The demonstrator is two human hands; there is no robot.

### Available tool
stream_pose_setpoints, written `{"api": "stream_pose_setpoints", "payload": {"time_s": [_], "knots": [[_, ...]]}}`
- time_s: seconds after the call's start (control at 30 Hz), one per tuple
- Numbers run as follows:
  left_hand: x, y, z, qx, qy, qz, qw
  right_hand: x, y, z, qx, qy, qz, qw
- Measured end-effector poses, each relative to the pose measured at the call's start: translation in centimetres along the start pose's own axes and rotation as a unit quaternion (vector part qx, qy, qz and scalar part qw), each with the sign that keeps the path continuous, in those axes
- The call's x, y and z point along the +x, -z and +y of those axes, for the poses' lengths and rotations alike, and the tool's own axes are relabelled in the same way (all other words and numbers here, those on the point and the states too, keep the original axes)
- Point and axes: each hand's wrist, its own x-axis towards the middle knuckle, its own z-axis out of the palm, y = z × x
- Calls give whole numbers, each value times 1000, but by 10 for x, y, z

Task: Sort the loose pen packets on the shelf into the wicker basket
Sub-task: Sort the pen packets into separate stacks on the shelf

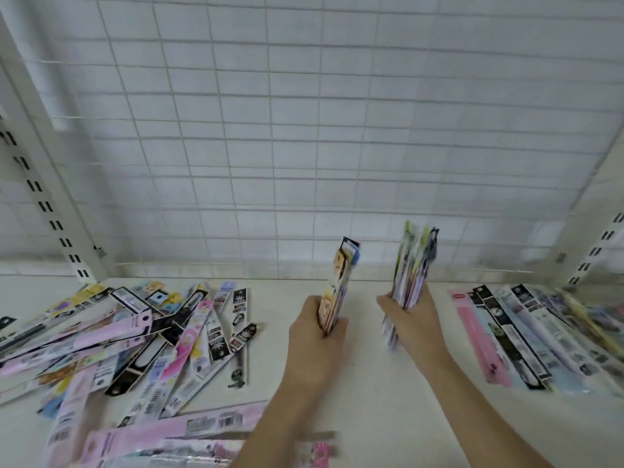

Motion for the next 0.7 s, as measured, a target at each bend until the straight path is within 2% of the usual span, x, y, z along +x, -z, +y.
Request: {"api": "stream_pose_setpoints", "payload": {"time_s": [0.13,0.27,0.43,0.53,0.7], "knots": [[6,-10,-4,43,32,59,997,6,2,1,-30,20,-119,992],[9,-22,10,56,109,80,989,15,23,-4,-50,11,-142,988],[-6,-73,37,47,180,-5,982,30,90,-9,-165,-8,-175,971],[-14,-117,51,59,177,-58,981,36,134,-8,-199,-38,-178,963],[-10,-175,70,122,166,-108,973,46,195,1,-248,-97,-183,946]]}}
